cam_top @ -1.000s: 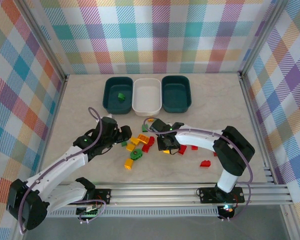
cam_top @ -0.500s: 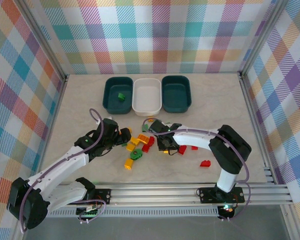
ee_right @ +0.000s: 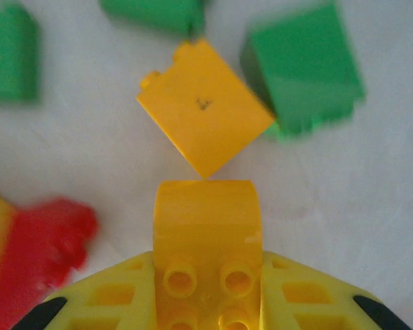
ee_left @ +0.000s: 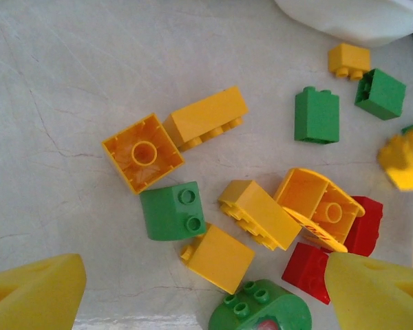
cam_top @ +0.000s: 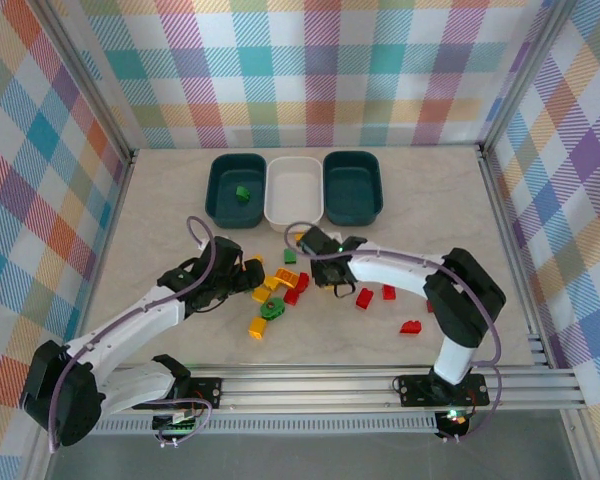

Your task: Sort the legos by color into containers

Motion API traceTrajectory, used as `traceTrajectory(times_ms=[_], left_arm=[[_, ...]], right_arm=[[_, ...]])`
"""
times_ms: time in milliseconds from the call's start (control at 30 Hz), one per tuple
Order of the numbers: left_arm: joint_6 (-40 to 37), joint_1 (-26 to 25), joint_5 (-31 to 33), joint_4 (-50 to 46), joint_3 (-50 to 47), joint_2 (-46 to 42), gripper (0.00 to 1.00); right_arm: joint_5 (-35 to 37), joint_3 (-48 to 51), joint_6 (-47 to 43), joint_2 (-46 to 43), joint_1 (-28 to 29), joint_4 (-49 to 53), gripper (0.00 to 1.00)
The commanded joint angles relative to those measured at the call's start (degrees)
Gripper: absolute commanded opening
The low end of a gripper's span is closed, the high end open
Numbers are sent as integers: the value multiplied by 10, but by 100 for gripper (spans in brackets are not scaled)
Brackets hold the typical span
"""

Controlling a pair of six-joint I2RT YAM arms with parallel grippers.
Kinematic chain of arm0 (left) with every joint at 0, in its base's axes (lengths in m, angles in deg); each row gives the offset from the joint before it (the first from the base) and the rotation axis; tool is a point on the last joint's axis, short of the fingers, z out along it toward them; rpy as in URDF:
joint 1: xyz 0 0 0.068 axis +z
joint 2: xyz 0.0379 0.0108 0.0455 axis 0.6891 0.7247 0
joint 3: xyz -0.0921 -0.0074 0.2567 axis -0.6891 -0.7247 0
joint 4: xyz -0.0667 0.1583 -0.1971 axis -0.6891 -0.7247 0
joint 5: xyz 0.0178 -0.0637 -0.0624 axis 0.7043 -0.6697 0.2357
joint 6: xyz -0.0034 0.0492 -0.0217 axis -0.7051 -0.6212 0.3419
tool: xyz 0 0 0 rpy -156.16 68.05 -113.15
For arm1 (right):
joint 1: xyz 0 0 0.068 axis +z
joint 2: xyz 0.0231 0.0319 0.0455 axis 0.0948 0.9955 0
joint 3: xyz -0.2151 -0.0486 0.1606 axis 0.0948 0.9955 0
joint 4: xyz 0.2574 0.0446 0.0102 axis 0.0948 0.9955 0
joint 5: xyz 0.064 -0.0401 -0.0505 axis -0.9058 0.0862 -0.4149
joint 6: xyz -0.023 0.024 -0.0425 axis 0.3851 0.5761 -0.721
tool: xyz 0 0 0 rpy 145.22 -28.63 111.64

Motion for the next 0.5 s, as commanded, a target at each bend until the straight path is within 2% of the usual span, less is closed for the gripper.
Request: traceTrajectory(times_ms=[0,100,267,467], left_arm=[[4,-5,-14,2,16,9,90],[14,-5,-26,15,8,17,90],[11,-5,-26,5,10,11,90],[19,-4,-28,3,8,18,90]], right_arm=[[0,-61,-82,-6,-42,-81,17],[-18,-80,-118,26,-70,-169,16],[-79,-173,-108,105,-125,-191,14],[-110,-342,-127,218,-133,-102,18]])
